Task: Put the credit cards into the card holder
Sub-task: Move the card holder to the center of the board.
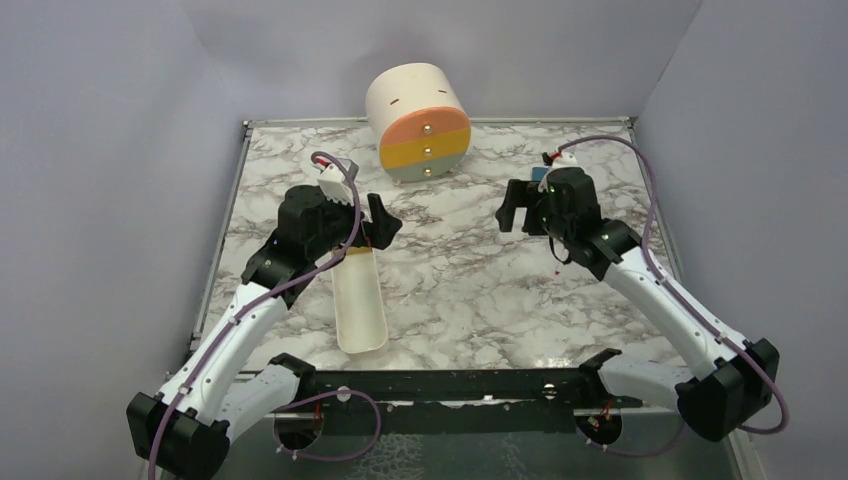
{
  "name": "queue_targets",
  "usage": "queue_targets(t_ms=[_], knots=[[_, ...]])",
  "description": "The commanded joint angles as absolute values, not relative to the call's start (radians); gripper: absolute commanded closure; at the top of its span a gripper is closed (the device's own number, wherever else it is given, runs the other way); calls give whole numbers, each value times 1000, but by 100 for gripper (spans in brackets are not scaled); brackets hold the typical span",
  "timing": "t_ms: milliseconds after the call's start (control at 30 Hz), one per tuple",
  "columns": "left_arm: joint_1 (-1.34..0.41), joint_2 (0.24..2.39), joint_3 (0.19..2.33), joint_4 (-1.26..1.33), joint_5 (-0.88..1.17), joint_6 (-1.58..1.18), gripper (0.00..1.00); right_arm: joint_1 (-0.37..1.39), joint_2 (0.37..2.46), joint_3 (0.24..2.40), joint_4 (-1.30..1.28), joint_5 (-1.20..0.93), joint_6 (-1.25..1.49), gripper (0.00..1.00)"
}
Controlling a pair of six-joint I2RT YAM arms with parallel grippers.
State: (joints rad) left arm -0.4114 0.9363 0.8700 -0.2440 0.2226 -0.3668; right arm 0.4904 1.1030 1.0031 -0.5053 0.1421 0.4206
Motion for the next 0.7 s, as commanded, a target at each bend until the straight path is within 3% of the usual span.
queue_targets(t_ms=[0, 100, 200, 333, 667], knots=[[-406, 940, 861, -276, 274, -356, 1, 484, 1223, 1087, -460, 310, 352, 1], [-407, 930, 834, -275, 291, -330, 1, 477, 1336, 1131, -394, 369, 281, 6], [-410, 917, 805, -268, 287, -307, 3, 447, 1452, 1199, -356, 418, 246, 23], [-419, 889, 780, -267, 258, -301, 4, 389, 1579, 1268, -311, 427, 209, 36], [-438, 852, 770, -289, 200, -270, 4, 203, 1855, 1430, -293, 345, 186, 42]])
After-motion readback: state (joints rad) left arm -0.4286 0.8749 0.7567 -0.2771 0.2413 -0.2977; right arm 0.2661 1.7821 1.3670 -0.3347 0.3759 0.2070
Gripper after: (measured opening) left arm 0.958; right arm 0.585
